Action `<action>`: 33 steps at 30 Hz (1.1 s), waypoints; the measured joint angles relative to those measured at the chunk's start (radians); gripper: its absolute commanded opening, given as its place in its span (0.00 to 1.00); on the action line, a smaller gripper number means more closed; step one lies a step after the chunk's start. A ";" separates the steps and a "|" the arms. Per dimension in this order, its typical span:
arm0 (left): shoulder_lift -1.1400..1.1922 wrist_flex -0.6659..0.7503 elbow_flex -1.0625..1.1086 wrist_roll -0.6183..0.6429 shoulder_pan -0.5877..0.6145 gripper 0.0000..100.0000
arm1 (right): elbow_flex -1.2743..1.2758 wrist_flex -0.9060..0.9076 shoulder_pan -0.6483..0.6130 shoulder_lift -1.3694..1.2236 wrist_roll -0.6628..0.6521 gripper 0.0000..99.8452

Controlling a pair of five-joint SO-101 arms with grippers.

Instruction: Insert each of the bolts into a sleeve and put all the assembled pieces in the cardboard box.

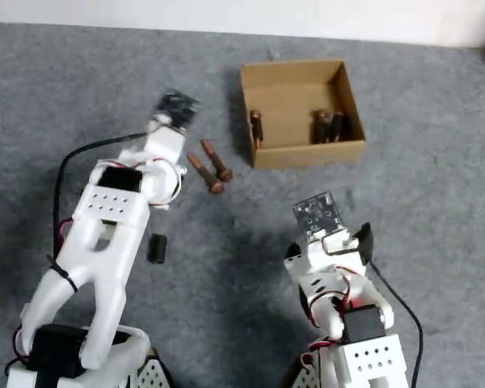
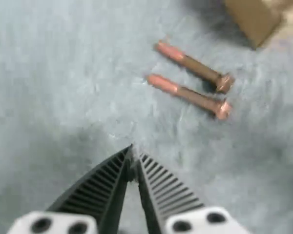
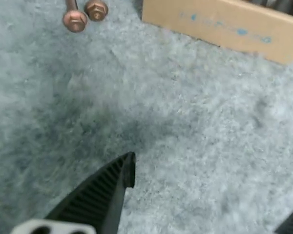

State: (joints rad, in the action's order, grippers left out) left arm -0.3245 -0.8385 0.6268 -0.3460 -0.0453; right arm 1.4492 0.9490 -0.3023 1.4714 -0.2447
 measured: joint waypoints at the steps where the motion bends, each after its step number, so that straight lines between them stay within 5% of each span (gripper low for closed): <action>1: 0.000 -0.021 -0.009 -0.098 -0.002 0.02 | 0.014 -0.018 0.000 0.000 0.000 0.46; 7: 0.003 -0.216 -0.060 -0.795 -0.029 0.02 | 0.048 -0.091 0.037 0.000 0.000 0.46; 10: 0.003 -0.292 -0.075 -0.990 -0.055 0.02 | 0.048 -0.103 0.055 0.000 0.000 0.46; 15: 0.003 -0.331 -0.077 -1.013 -0.129 0.03 | 0.051 -0.103 0.057 0.000 0.000 0.46; 22: 0.009 -0.281 -0.077 -1.013 -0.201 0.30 | 0.061 -0.121 0.060 -0.002 0.000 0.46; 33: 0.402 -0.196 -0.325 -1.020 -0.091 0.27 | 0.087 -0.169 0.060 -0.002 0.000 0.46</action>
State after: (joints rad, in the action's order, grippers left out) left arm 0.0775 -1.0349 0.3015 -1.3663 -0.1358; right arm 1.5367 0.7802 -0.2424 1.4699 -0.2447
